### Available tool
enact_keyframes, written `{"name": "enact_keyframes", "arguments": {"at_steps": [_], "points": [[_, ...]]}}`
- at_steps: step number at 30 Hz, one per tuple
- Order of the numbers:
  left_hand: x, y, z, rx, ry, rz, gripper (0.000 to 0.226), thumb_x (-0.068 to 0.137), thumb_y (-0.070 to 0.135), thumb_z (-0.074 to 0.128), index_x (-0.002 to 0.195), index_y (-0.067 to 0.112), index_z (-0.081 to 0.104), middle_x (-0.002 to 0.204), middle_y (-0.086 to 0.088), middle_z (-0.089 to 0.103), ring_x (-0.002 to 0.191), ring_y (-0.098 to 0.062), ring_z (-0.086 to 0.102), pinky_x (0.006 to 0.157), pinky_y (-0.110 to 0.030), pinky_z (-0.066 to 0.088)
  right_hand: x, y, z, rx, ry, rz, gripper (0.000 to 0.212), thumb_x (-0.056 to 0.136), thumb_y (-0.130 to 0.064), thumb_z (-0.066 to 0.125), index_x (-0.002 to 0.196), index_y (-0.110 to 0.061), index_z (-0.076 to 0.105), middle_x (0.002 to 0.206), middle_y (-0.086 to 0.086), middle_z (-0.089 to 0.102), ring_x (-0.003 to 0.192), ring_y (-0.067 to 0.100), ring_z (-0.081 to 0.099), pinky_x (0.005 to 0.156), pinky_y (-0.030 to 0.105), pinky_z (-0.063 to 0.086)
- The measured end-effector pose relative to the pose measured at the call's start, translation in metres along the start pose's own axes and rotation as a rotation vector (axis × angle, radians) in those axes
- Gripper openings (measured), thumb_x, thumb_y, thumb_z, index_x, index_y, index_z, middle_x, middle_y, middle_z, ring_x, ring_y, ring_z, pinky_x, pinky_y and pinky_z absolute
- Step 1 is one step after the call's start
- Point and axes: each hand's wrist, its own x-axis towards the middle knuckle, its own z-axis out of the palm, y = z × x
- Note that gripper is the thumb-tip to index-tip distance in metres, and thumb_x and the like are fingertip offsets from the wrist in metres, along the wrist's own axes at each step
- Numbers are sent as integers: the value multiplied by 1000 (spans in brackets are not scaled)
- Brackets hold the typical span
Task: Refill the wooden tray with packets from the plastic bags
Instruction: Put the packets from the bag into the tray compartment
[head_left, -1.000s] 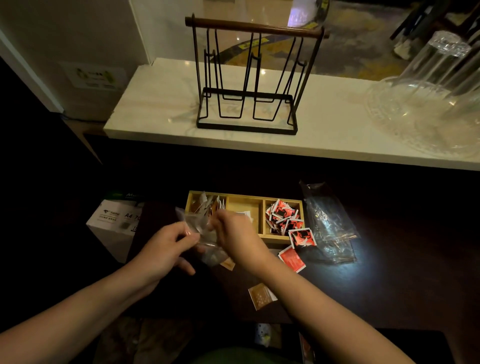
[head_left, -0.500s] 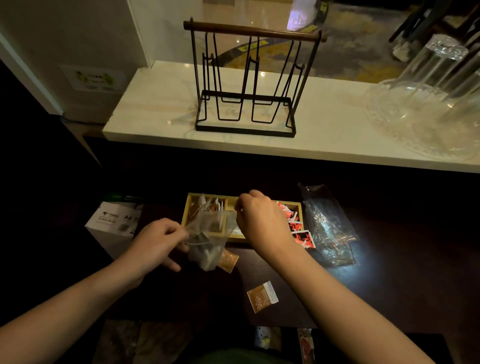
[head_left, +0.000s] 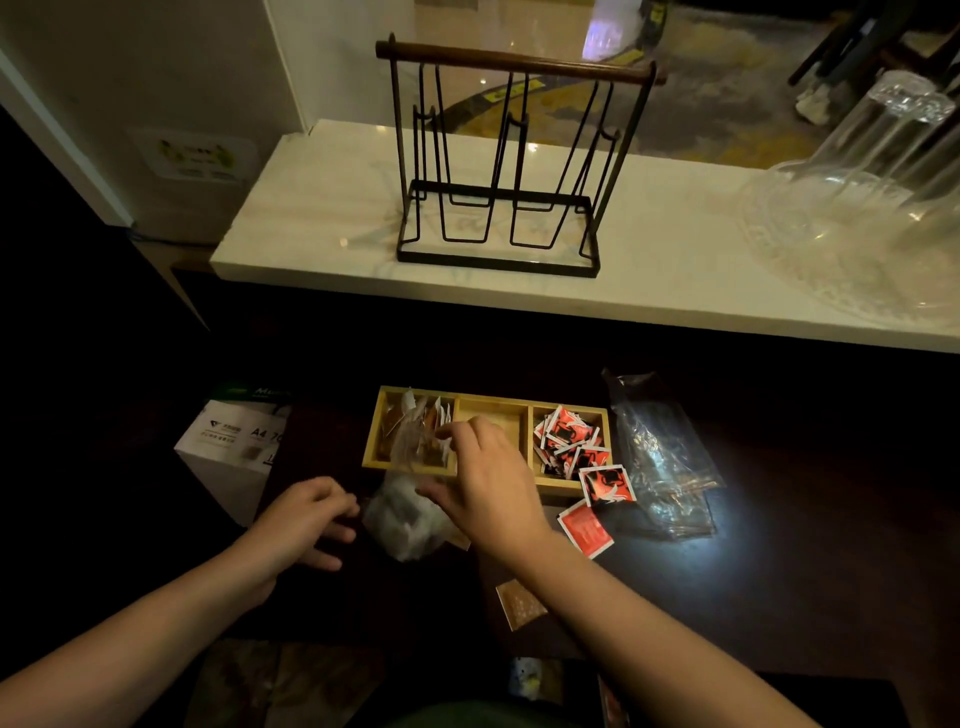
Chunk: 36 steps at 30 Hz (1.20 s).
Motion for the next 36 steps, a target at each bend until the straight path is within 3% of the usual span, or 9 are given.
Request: {"name": "enact_keyframes", "arguments": {"at_steps": [5, 9, 13, 17, 20, 23, 27, 29, 36], "points": [[17, -23, 4, -66, -45, -205, 12, 95, 15, 49, 91, 7, 57, 112, -17, 58, 82, -24, 61, 44, -29, 56, 14, -14, 7, -56, -252, -170, 80, 78, -22, 74, 143, -24, 27, 121, 6, 63, 106, 25, 62, 93, 40, 48], [22, -34, 0, -153, -49, -266, 14, 95, 14, 49, 101, 4, 57, 115, -21, 59, 86, -28, 62, 46, -34, 56, 36, -33, 8, -222, -224, -344, 39, 79, -3, 67, 117, -14, 61, 111, 9, 67, 111, 28, 59, 95, 42, 43], [25, -41, -8, -325, -46, -290, 30, 96, 10, 45, 125, 4, 50, 121, -20, 58, 95, -32, 61, 57, -42, 58, 46, -47, -14, 4, -161, -420, 21, 83, -3, 66, 101, -10, 72, 102, 12, 70, 103, 30, 63, 88, 46, 51], [18, -38, -15, -633, -317, -175, 66, 78, -11, 52, 134, 22, 46, 132, -13, 55, 118, -38, 53, 83, -56, 52, 60, -58, -55, 351, -55, -457, 14, 79, -3, 70, 91, -7, 75, 92, 10, 73, 85, 19, 68, 78, 17, 51], [10, -18, -21, -738, -498, -7, 77, 59, 4, 81, 128, 27, 56, 129, -12, 62, 123, -36, 54, 94, -60, 47, 74, -52, -75, 535, -12, -293, 15, 80, -6, 70, 94, -7, 75, 95, 7, 74, 88, 3, 63, 82, 5, 45], [13, 0, -24, -682, -349, 55, 70, 60, 17, 86, 124, 15, 58, 122, -16, 64, 111, -34, 61, 78, -46, 59, 80, -30, -87, 621, -65, -145, 23, 85, -8, 65, 107, -9, 70, 108, 5, 70, 101, 6, 62, 92, 22, 51], [17, 19, -23, -473, -13, 202, 6, 87, 5, 57, 92, 4, 59, 85, -17, 64, 72, -22, 67, 54, -28, 60, 81, 7, -82, 367, -18, -92, 34, 83, -9, 67, 117, -11, 65, 105, 7, 69, 98, 14, 64, 91, 28, 52], [21, 24, -24, -399, 85, 259, 9, 88, 1, 56, 80, 5, 58, 68, -11, 61, 54, -15, 64, 46, -24, 56, 78, 24, -68, 215, -13, -37, 30, 84, -9, 67, 113, -10, 68, 103, 9, 70, 96, 18, 66, 88, 35, 54], [30, 41, -17, -207, 102, 382, 7, 84, 2, 64, 79, 4, 59, 54, 3, 66, 50, -10, 62, 48, -25, 58, 61, 67, -28, 135, 26, 139, 11, 81, -18, 71, 90, -12, 73, 99, 6, 65, 87, 18, 63, 78, 39, 55]]}}
